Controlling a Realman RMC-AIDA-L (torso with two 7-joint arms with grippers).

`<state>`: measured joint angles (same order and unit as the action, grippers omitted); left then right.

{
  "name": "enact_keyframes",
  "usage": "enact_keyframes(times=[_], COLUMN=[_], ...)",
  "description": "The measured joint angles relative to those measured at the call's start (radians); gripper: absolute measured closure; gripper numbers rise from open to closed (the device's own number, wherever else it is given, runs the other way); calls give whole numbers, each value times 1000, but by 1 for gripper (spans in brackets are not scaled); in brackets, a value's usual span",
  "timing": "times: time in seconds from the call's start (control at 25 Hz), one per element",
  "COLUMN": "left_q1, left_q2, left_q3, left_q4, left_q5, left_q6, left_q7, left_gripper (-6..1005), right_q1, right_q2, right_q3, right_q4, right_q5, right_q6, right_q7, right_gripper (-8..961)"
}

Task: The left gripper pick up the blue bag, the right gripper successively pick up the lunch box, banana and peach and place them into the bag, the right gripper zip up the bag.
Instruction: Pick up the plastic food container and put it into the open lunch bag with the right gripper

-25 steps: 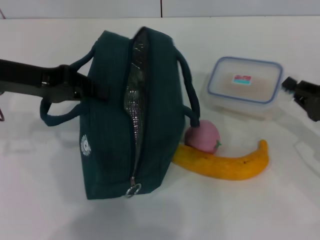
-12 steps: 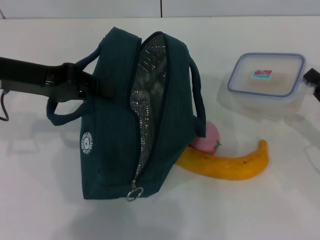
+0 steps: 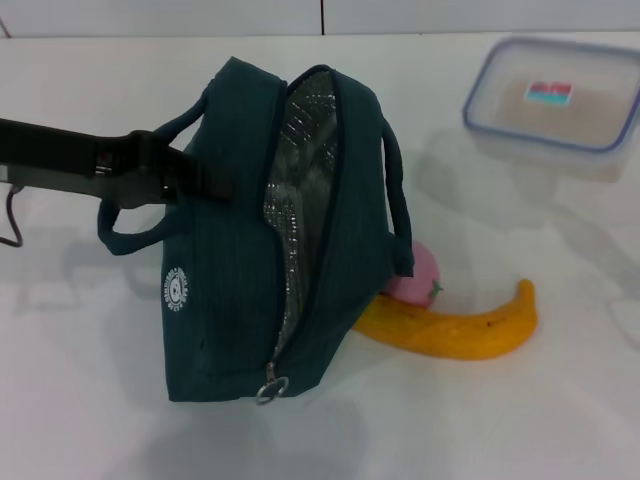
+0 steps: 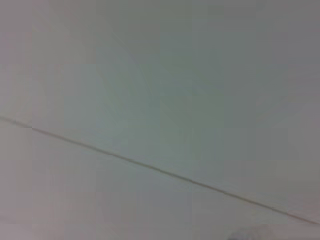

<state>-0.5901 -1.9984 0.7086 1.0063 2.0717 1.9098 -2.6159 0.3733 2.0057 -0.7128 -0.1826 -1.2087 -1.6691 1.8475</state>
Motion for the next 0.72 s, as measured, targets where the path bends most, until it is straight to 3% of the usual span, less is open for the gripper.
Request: enact_keyframes(times=[0.28, 0.72], left_q1=[-1, -18], left_q2=[-2, -10], left_q3=[0, 14], left_q4=[-1, -3], left_q5=[4, 9], left_q6=[0, -5], left_q7=[-1, 2], left_gripper=[962, 962], right_q1=[70, 270], right_q2=[5, 16], right_q3=[0, -20], right_q4=[-1, 27], right_q5=[18, 14], right_q6=[-124, -167], right_q7=[-2, 9], right_gripper=[857, 857])
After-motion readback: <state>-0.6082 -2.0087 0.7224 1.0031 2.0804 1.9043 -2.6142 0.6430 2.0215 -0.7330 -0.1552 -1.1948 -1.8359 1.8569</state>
